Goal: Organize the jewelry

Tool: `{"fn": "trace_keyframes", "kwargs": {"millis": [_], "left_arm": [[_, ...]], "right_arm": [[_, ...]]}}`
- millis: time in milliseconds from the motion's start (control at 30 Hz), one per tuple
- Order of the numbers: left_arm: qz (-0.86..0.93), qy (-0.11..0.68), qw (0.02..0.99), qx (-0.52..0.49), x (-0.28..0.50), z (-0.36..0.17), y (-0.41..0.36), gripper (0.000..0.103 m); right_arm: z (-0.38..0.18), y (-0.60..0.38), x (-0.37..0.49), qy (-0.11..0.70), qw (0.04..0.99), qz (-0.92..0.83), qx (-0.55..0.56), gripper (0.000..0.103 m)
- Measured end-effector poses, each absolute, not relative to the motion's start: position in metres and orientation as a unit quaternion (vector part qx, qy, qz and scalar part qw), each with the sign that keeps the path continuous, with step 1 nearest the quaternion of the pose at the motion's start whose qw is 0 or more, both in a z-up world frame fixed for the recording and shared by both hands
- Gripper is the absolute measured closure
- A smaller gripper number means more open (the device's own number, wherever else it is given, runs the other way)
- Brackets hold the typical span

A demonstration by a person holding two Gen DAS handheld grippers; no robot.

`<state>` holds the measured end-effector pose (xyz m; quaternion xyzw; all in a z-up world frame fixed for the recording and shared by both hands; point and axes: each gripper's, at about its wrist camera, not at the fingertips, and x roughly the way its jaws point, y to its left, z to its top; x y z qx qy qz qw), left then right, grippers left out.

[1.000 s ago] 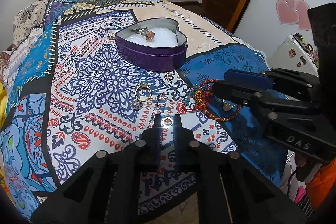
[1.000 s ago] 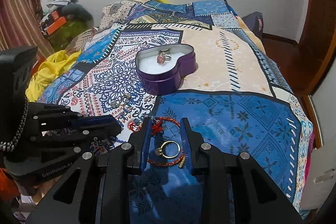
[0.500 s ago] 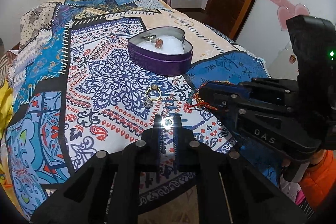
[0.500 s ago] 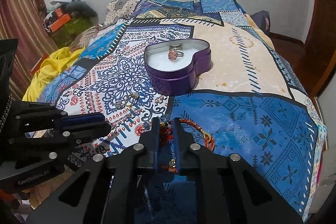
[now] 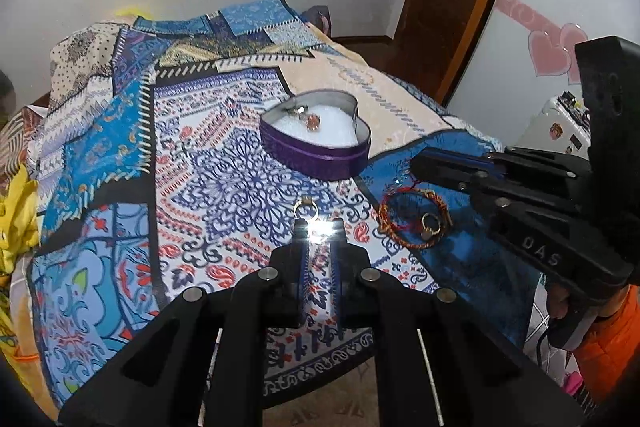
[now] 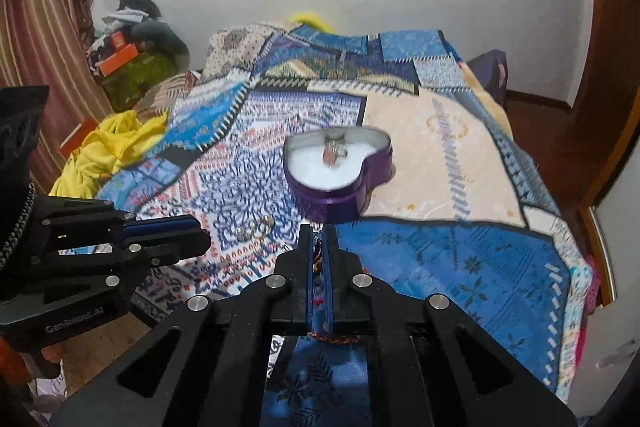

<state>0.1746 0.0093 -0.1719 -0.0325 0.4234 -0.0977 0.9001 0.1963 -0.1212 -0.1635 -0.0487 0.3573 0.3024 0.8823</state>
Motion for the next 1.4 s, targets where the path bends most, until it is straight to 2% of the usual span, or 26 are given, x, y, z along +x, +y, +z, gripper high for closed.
{"fn": "trace_keyframes", "kwargs": {"millis": [833,1400], "left_arm": [[-0.080,0.368,0.925,-0.038,0.212,-0.128,0.031,0.094],[-0.088,0.394,0.914,-0.039,0.258,-0.153,0.030,0.094]], "right_arm": [[-0.083,-0.109,0.224,0.250,0.921,0.296,-0.039,0.099],[-0.118,-0.087,0.255,0.292,0.905,0.310,-0.025,0.099]]}}
